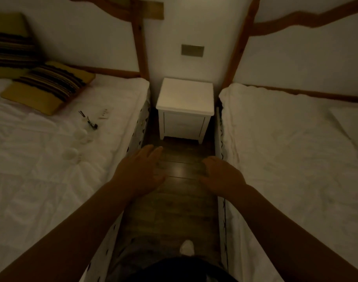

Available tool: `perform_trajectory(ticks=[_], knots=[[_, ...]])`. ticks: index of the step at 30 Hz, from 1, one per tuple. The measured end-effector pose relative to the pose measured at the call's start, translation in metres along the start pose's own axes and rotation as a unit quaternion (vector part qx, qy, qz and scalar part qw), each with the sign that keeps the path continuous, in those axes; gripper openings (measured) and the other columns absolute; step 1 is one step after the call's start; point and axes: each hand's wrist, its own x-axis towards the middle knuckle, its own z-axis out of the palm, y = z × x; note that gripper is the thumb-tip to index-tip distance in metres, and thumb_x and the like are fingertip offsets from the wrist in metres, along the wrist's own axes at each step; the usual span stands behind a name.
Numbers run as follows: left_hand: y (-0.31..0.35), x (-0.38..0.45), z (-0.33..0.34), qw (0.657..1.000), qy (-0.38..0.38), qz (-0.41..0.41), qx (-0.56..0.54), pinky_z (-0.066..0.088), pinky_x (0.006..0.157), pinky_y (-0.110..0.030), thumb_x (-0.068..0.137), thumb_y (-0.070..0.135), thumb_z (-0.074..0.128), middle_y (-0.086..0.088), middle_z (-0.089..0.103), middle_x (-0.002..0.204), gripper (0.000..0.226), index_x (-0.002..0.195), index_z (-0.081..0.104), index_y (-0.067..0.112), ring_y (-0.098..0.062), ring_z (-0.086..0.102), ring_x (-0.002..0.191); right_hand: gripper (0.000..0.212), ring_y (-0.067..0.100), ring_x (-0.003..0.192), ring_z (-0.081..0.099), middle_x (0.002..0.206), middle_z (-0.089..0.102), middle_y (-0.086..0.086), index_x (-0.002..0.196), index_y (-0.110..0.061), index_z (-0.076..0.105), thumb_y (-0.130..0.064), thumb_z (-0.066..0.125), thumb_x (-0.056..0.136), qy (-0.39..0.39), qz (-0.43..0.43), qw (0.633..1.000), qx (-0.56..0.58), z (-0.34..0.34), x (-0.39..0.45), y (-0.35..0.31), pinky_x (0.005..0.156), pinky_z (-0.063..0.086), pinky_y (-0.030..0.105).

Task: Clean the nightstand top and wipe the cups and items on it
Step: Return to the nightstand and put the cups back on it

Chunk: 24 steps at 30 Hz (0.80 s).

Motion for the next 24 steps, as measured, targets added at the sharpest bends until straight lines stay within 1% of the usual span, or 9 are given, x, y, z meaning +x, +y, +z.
perform_trajectory(ticks=[3,8,11,12,13,15,20,22,24], knots=[[-0.013,0.038,-0.007,1.0,-0.002,-0.019,-0.004,0.036,0.107,-0.049,0.084,0.064,0.049,-0.005,0.021,0.156,0.083,0.15,0.015,0.027,-0.026,0.028,0.139,0.068,0.026,0.134,0.037,0.151,0.033,0.005,0.143,-0.02,0.035,-0.053,0.056,0.088,0.005,-0.012,1.0,-0.002,-0.023,0.044,0.002,0.106,0.038,0.047],[-0.058,0.109,-0.013,0.999,0.005,-0.053,-0.003,0.036,0.107,-0.049,0.084,0.067,0.046,-0.007,0.021,0.157,0.081,0.148,0.018,0.027,-0.028,0.027,0.14,0.08,0.027,0.14,0.029,0.156,0.025,0.006,0.15,-0.021,0.02,-0.05,0.059,0.087,-0.022,-0.029,0.999,-0.009,-0.051,0.127,-0.011,0.111,0.033,0.047],[-0.092,0.148,-0.018,0.998,-0.001,-0.07,-0.007,0.034,0.106,-0.048,0.083,0.068,0.047,-0.006,0.019,0.157,0.083,0.149,0.018,0.028,-0.028,0.026,0.14,0.079,0.027,0.137,0.033,0.153,0.03,0.006,0.149,-0.02,0.021,-0.049,0.06,0.087,-0.015,-0.032,0.999,-0.012,-0.067,0.177,-0.033,0.11,0.035,0.044],[-0.118,0.167,-0.022,0.996,0.01,-0.086,-0.019,0.034,0.106,-0.048,0.083,0.068,0.047,-0.006,0.02,0.157,0.082,0.149,0.019,0.028,-0.028,0.027,0.14,0.076,0.026,0.133,0.038,0.149,0.036,0.006,0.147,-0.019,0.026,-0.049,0.06,0.087,-0.006,-0.047,0.998,-0.032,-0.076,0.21,-0.051,0.107,0.038,0.043],[-0.123,0.171,-0.023,0.996,0.017,-0.087,-0.024,0.034,0.105,-0.047,0.082,0.068,0.046,-0.005,0.022,0.156,0.082,0.148,0.021,0.027,-0.027,0.028,0.139,0.071,0.025,0.128,0.043,0.145,0.04,0.006,0.143,-0.02,0.031,-0.049,0.061,0.086,-0.001,-0.048,0.998,-0.036,-0.079,0.215,-0.055,0.103,0.041,0.041],[-0.151,0.185,-0.031,0.994,0.019,-0.101,-0.025,0.035,0.105,-0.047,0.082,0.07,0.044,-0.006,0.022,0.156,0.081,0.148,0.022,0.028,-0.027,0.028,0.139,0.068,0.025,0.125,0.044,0.142,0.041,0.005,0.141,-0.021,0.033,-0.05,0.061,0.086,-0.011,-0.066,0.996,-0.054,-0.089,0.245,-0.08,0.102,0.042,0.04],[-0.231,0.197,-0.049,0.983,0.046,-0.174,-0.021,0.035,0.104,-0.044,0.084,0.07,0.041,-0.005,0.022,0.156,0.077,0.147,0.022,0.029,-0.026,0.029,0.138,0.075,0.025,0.137,0.031,0.154,0.028,0.002,0.149,-0.024,0.022,-0.051,0.057,0.089,-0.052,-0.138,0.985,-0.094,-0.107,0.326,-0.162,0.11,0.031,0.041],[-0.26,0.192,-0.051,0.973,0.052,-0.223,-0.028,0.036,0.104,-0.043,0.083,0.07,0.04,-0.004,0.023,0.156,0.077,0.147,0.022,0.03,-0.025,0.03,0.138,0.078,0.025,0.142,0.024,0.158,0.019,0.002,0.151,-0.023,0.016,-0.051,0.056,0.09,-0.071,-0.168,0.977,-0.11,-0.103,0.353,-0.195,0.113,0.025,0.04],[-0.285,0.183,-0.048,0.961,0.054,-0.267,-0.043,0.036,0.103,-0.044,0.083,0.071,0.039,-0.003,0.024,0.155,0.076,0.145,0.023,0.031,-0.025,0.03,0.138,0.078,0.025,0.141,0.027,0.158,0.019,0.002,0.151,-0.022,0.016,-0.05,0.056,0.09,-0.092,-0.208,0.966,-0.126,-0.095,0.376,-0.226,0.111,0.027,0.039]])
